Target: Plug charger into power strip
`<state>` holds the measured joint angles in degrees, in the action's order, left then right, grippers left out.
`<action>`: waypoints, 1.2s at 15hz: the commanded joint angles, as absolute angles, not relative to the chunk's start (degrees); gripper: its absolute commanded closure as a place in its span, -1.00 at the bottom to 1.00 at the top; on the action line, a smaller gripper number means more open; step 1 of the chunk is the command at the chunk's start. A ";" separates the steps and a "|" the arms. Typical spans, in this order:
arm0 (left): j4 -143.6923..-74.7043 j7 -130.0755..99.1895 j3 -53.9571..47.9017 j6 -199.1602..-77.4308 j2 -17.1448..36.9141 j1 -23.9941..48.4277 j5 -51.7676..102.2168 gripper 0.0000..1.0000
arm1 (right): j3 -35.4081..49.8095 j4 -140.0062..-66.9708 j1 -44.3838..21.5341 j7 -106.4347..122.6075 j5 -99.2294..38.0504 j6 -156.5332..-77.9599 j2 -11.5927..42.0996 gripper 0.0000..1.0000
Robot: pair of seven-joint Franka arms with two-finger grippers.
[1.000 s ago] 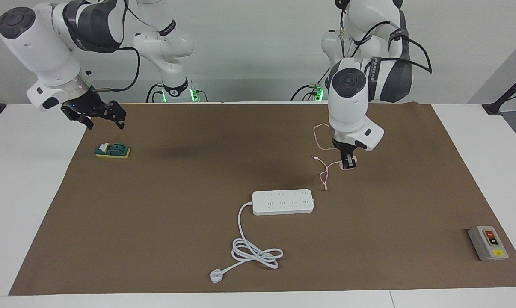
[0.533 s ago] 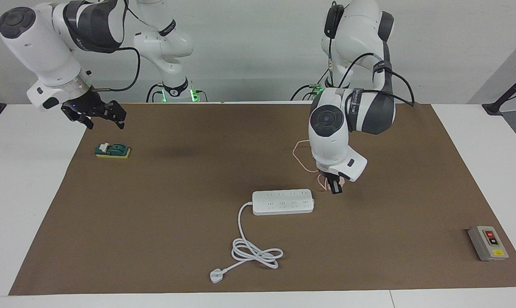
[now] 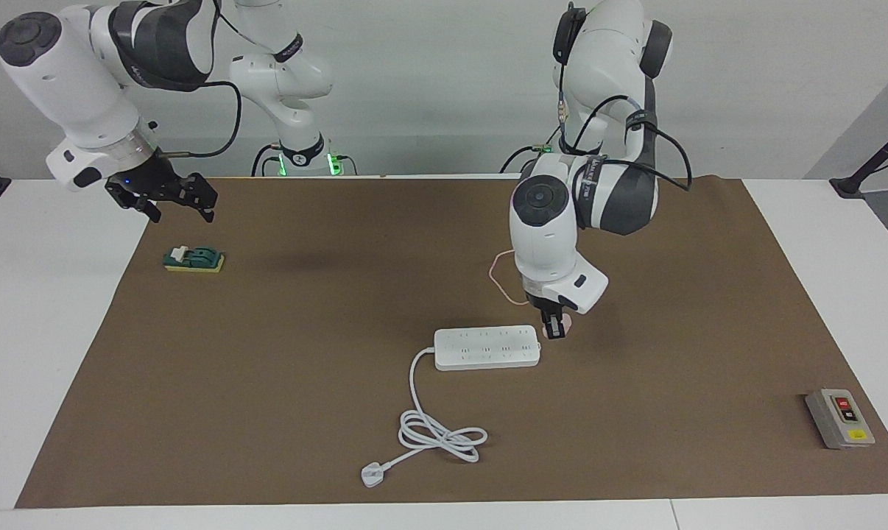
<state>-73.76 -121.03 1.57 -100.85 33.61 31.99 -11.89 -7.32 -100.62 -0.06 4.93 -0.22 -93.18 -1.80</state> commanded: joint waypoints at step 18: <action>-85.70 -124.54 2.29 -108.90 29.27 34.01 -10.81 1.00 | -6.50 -100.90 0.79 5.98 0.53 -92.55 -2.64 -1.00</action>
